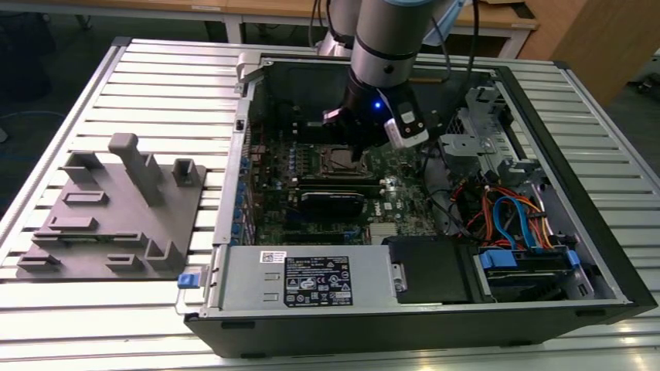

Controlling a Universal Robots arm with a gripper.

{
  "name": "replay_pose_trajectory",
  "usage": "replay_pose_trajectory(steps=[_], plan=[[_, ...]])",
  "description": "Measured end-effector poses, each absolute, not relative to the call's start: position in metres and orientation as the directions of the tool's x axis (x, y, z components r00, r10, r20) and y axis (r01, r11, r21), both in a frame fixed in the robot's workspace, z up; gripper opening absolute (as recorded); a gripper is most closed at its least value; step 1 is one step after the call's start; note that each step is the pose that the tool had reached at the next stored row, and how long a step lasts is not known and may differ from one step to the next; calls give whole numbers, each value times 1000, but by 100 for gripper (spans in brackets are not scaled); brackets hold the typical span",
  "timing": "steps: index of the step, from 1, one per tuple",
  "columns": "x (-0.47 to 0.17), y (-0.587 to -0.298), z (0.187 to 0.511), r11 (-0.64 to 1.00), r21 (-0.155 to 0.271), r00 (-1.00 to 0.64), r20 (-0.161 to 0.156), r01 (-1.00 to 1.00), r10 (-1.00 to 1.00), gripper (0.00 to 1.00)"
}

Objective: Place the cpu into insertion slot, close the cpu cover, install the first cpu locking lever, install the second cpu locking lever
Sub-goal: 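Install the second cpu locking lever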

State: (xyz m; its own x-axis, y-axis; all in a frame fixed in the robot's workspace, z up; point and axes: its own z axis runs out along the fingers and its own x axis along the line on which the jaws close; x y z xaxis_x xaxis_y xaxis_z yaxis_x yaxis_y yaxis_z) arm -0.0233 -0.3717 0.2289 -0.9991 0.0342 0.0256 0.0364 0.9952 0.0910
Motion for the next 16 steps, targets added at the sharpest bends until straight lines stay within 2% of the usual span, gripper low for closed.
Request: replay_pose_trajectory(steps=[11, 16], plan=[[-23, -383, 229, 995, 95, -999, 27, 36, 34, 10], [-23, -388, 229, 993, 109, -999, 42, 38, 34, 10]])
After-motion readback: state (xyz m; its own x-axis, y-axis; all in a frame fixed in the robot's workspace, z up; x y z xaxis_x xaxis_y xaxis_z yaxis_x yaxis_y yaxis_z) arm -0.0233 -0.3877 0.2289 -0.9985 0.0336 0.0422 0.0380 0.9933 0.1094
